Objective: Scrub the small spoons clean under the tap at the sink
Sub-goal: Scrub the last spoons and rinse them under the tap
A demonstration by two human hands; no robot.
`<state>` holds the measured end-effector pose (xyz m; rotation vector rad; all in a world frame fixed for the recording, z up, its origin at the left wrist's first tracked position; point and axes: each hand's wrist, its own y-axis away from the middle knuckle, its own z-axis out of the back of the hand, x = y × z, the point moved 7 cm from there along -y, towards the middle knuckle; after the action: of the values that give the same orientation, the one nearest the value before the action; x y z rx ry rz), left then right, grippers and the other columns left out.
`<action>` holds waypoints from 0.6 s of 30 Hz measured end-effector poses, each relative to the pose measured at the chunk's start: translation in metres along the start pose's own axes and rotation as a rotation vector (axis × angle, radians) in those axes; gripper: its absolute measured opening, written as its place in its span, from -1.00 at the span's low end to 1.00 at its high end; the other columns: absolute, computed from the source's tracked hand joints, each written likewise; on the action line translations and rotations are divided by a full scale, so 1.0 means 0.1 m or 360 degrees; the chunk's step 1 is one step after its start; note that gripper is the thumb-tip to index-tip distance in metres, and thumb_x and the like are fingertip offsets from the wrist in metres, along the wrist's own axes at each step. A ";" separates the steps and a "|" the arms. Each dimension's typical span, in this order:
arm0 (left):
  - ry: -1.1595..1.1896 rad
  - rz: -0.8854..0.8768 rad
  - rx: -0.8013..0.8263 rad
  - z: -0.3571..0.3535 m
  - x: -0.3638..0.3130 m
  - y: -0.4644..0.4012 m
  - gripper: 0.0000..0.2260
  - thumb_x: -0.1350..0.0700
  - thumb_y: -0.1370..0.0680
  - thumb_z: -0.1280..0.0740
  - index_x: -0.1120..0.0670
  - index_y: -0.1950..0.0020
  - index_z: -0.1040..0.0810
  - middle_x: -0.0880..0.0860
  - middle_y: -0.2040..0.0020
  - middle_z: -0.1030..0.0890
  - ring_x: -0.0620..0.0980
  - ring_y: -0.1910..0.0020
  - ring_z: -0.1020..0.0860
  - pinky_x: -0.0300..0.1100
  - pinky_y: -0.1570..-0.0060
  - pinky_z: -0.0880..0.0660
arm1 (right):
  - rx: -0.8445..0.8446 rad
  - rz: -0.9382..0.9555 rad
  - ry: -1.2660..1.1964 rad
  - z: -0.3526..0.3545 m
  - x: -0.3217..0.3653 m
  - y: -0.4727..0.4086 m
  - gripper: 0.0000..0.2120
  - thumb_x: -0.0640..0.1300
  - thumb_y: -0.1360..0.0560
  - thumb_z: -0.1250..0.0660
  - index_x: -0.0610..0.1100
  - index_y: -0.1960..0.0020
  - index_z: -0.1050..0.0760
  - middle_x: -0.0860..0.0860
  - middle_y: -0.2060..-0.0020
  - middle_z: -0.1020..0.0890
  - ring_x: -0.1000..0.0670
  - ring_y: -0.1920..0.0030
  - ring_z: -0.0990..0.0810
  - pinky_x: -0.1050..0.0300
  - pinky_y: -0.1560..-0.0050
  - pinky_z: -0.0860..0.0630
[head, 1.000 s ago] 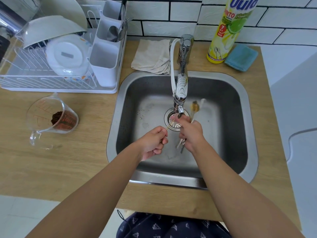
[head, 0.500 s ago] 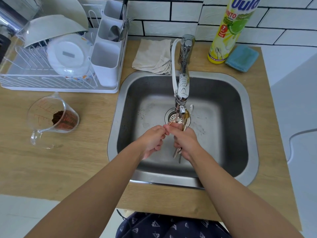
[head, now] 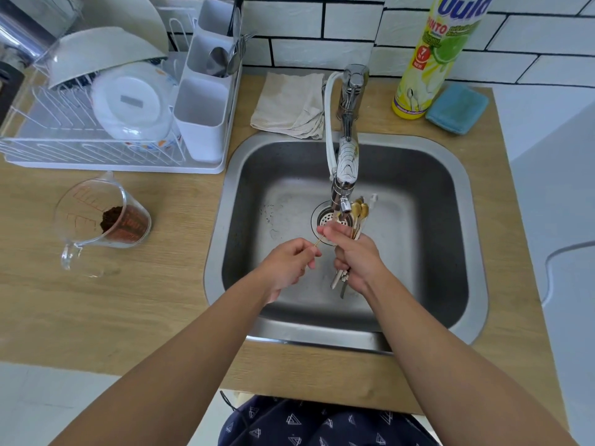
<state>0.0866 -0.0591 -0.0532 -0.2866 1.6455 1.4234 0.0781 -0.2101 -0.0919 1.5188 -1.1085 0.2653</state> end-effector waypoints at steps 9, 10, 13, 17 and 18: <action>0.0462 0.0048 -0.0044 -0.03 -0.07 -0.22 -0.83 0.08 -0.63 -0.33 0.18 0.03 -0.59 0.04 0.28 -0.56 -0.15 0.50 -0.37 -0.33 0.51 -0.32 | -0.0158 0.0206 -0.0218 0.29 0.42 0.00 -0.95 -0.11 -0.64 -0.34 -0.08 -0.07 -0.52 -0.09 0.10 -0.77 0.16 0.60 -0.18 0.28 0.59 -0.16; 0.0717 0.0069 -0.0057 -0.07 -0.09 -0.26 -0.86 0.14 -0.62 -0.34 0.21 0.02 -0.59 0.08 0.23 -0.62 -0.16 0.48 -0.46 -0.34 0.49 -0.42 | -0.0207 0.0245 -0.0259 0.36 0.48 0.00 -0.95 -0.11 -0.66 -0.32 -0.06 -0.01 -0.50 -0.11 0.08 -0.77 0.16 0.61 -0.17 0.28 0.61 -0.15; 0.1433 0.0077 -0.0018 -0.24 -0.21 -0.40 -0.91 0.31 -0.63 -0.26 0.28 -0.01 -0.56 0.23 0.10 -0.70 0.02 0.20 -0.71 -0.25 0.20 -0.64 | -0.0361 0.0323 -0.0382 0.63 0.61 0.05 -0.88 -0.10 -0.66 -0.30 -0.07 0.05 -0.52 -0.11 0.02 -0.77 0.16 0.62 -0.16 0.29 0.61 -0.16; 0.1205 0.0139 0.0024 -0.44 -0.25 -0.45 -0.87 0.22 -0.66 -0.24 0.26 -0.03 -0.53 0.18 0.20 -0.70 0.04 0.25 -0.72 -0.26 0.28 -0.62 | -0.0455 0.0371 -0.0381 0.83 0.67 0.12 -0.85 -0.08 -0.66 -0.31 -0.06 0.09 -0.54 -0.11 -0.02 -0.77 0.15 0.62 -0.18 0.29 0.60 -0.20; 0.1072 0.0177 0.0017 -0.46 -0.23 -0.45 -0.84 0.16 -0.66 -0.25 0.23 -0.01 -0.53 0.14 0.25 -0.69 0.01 0.32 -0.70 -0.28 0.35 -0.59 | -0.0455 0.0383 -0.0369 0.85 0.68 0.12 -0.86 -0.07 -0.66 -0.32 -0.06 0.07 -0.54 -0.11 -0.03 -0.77 0.15 0.62 -0.19 0.29 0.60 -0.21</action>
<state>0.1086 -0.1222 -0.0699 -0.7394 2.2309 1.4905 0.0701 -0.3145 -0.0616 1.1828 -1.4508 0.0892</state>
